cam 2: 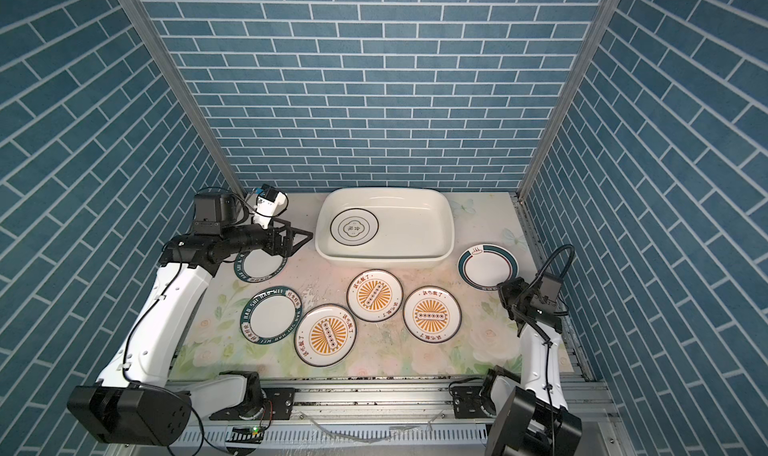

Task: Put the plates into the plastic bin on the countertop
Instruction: 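Grip the plate's rim with the right gripper and tilt it upright, then carry the upright plate with the right gripper over the bin and lower it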

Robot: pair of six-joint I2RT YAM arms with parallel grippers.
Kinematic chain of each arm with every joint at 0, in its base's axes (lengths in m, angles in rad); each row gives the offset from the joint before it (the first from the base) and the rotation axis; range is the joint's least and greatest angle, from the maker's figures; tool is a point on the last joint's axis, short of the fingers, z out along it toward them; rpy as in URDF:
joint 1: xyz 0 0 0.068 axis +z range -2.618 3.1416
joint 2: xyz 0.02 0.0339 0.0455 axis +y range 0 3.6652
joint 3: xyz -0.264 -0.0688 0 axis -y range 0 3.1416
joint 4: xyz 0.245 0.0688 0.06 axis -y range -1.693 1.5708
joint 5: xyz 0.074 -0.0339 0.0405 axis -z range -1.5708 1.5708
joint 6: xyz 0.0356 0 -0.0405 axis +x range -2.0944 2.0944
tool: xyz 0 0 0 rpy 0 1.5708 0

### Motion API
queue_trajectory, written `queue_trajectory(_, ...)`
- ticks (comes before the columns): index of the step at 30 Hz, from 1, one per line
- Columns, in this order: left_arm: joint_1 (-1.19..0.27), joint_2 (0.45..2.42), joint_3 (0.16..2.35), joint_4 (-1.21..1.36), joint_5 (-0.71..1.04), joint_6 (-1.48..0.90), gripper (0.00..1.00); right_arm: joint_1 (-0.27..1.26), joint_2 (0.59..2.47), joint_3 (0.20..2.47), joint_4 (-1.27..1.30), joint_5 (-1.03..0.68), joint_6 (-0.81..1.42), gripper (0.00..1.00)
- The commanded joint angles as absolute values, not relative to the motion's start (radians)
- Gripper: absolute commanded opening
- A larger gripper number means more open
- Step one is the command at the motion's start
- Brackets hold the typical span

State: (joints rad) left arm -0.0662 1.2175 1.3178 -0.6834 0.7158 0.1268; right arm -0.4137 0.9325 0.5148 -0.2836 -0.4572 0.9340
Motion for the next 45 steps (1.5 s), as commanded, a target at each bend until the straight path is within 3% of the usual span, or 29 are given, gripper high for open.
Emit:
queue_trajectory(1, -0.074, 1.215, 1.34, -0.686, 0.718, 0.126, 1.0, -0.419, 0.899, 0.574, -0.348, -0.453, 0.882, 0.0)
queue_trajectory(17, -0.075, 1.217, 1.344, -0.684, 0.719, 0.126, 1.0, -0.42, 0.858, 0.754, -0.482, -0.439, 0.823, 0.0)
queue_trajectory(33, -0.075, 1.216, 1.348, -0.682, 0.716, 0.116, 1.0, -0.404, 0.886, 0.79, -0.407, -0.495, 0.83, 0.0)
queue_trajectory(45, -0.075, 1.239, 1.352, -0.671, 0.712, 0.112, 1.0, -0.225, 1.01, 0.882, -0.326, -0.381, 0.87, 0.0)
